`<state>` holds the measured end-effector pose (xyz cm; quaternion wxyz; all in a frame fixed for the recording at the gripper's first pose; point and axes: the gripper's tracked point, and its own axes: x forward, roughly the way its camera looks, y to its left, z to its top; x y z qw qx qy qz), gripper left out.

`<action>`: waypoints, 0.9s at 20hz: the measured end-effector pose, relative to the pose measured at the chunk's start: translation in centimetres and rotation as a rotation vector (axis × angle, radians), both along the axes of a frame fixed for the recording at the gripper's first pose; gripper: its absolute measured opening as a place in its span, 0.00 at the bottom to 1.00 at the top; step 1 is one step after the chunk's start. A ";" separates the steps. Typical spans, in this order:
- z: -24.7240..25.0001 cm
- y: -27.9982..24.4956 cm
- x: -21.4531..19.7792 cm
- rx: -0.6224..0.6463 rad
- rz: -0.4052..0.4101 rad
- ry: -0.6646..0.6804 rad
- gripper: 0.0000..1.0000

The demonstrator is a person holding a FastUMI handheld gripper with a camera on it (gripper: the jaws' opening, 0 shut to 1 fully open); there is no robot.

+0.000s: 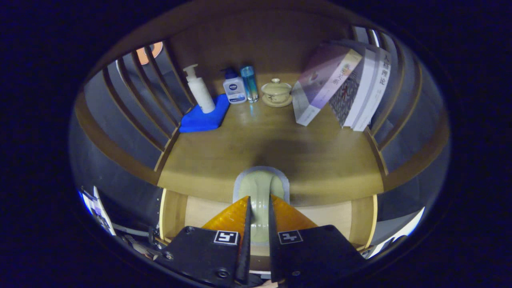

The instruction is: Pull open the drawer, take out the items inside it, and place them on the countertop above the cabinet.

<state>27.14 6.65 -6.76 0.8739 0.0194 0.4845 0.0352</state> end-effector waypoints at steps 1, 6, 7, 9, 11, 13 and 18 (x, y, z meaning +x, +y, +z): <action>0.1 0.0 0.9 -0.009 -0.003 -0.001 0.23; -1.1 0.2 4.6 0.007 -0.043 0.021 0.23; -1.3 0.3 5.3 0.011 -0.043 0.015 0.23; -1.9 -0.6 6.6 -0.017 -0.061 0.010 0.23; -2.6 -0.7 7.1 -0.002 -0.070 0.016 0.23; -3.3 -0.6 7.2 0.043 -0.066 0.028 0.23; -3.3 -0.8 7.7 0.027 -0.031 -0.075 0.51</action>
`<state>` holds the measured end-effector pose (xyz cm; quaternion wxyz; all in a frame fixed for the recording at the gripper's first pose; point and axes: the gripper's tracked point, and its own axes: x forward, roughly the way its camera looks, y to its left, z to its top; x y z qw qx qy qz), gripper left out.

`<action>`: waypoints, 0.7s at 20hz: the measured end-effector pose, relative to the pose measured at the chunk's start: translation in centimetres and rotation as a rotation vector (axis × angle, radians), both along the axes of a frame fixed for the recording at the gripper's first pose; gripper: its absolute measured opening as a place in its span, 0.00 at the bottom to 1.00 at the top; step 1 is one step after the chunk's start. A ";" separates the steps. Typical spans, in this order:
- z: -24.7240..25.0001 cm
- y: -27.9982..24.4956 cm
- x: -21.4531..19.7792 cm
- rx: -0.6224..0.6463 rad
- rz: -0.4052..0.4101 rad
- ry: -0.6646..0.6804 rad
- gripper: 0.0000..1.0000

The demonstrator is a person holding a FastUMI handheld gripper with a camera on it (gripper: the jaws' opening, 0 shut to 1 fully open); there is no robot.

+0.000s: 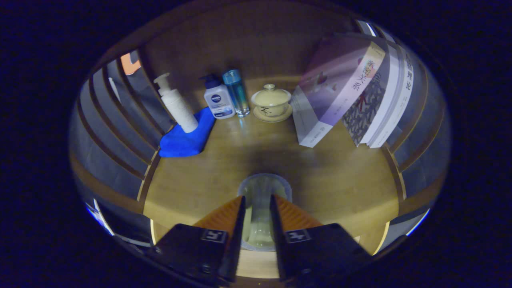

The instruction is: Pull open the drawer, take out the items inside it, and place them on the countertop above the cabinet.

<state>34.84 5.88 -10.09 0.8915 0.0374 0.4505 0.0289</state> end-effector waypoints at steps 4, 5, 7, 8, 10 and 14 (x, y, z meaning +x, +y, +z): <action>1.6 0.8 -0.7 0.008 0.011 -0.136 0.79; 2.4 0.9 -0.9 0.020 0.005 -0.175 0.79; 3.9 0.9 -2.0 0.040 -0.003 -0.242 0.78; 4.4 0.9 -2.9 0.041 0.002 -0.268 0.80; 5.4 0.5 -4.6 0.013 0.015 -0.319 0.91; 8.2 0.3 -8.6 -0.036 0.042 -0.446 0.92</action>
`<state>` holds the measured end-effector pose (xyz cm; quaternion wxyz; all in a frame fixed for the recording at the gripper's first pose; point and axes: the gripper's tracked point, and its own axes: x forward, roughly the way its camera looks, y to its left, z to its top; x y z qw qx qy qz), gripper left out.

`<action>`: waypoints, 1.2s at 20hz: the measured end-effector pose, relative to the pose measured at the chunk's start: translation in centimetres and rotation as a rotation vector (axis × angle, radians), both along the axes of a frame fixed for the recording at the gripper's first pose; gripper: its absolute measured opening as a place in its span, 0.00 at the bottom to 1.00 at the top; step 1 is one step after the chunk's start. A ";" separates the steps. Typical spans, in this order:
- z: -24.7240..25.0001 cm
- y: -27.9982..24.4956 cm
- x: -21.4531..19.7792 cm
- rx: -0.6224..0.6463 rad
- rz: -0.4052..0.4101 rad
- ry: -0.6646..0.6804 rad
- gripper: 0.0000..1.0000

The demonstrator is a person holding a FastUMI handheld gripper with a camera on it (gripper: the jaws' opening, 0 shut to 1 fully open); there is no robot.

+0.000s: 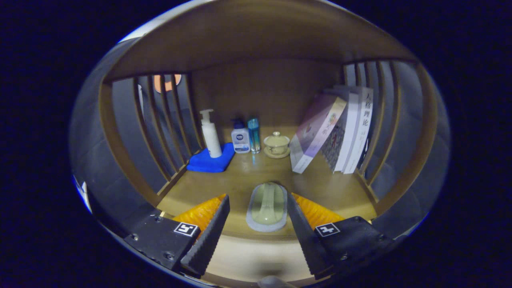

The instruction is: Pull open the drawer, take out the items inside it, and place them on the countertop above the cabinet.

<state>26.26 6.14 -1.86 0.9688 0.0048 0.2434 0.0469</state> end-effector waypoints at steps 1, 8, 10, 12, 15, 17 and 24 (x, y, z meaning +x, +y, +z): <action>0.8 0.0 -1.2 0.005 0.001 -0.038 0.92; 2.6 -1.6 -10.2 0.036 0.010 -0.266 1.00; 2.3 -2.0 -12.8 0.044 0.008 -0.320 1.00; 1.8 -2.5 -15.9 0.052 -0.005 -0.376 0.99; -0.4 -3.0 -19.2 0.043 -0.024 -0.406 0.99; -1.5 -3.1 -21.0 0.044 -0.037 -0.423 0.99; -9.3 -2.9 -25.0 0.030 -0.067 -0.425 0.99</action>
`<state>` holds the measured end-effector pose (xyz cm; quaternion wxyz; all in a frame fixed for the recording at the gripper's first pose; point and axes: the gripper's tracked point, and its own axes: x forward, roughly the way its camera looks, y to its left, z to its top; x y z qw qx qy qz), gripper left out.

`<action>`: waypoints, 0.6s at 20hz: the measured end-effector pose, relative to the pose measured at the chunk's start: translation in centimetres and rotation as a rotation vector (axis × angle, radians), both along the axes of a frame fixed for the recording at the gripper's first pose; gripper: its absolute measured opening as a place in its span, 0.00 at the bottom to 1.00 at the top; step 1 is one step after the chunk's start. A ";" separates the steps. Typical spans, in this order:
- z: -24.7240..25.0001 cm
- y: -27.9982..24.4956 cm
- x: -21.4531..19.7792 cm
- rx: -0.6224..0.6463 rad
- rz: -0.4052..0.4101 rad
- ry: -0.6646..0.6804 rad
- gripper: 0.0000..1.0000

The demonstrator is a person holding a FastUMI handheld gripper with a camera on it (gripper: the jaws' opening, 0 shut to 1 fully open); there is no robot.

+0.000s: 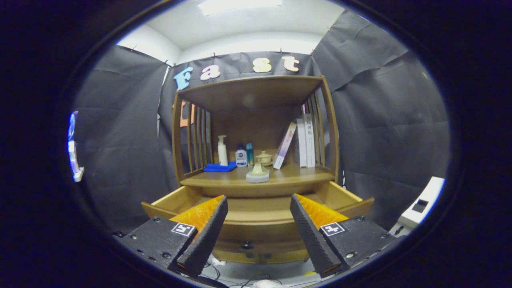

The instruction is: Pull open the drawer, take out the items inside it, and place them on the countertop above the cabinet.

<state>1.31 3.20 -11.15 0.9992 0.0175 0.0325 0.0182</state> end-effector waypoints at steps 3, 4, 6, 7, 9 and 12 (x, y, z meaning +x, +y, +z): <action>-3.5 0.5 -0.2 -0.042 0.000 0.031 0.98; -4.2 0.5 -0.1 -0.051 -0.006 0.035 0.99; -5.5 0.7 0.2 -0.041 -0.008 0.056 0.99; -6.3 0.9 0.5 -0.039 -0.003 0.073 0.99; -7.1 0.8 1.1 -0.046 -0.011 0.092 0.99; -7.7 1.2 1.9 -0.060 -0.016 0.101 0.99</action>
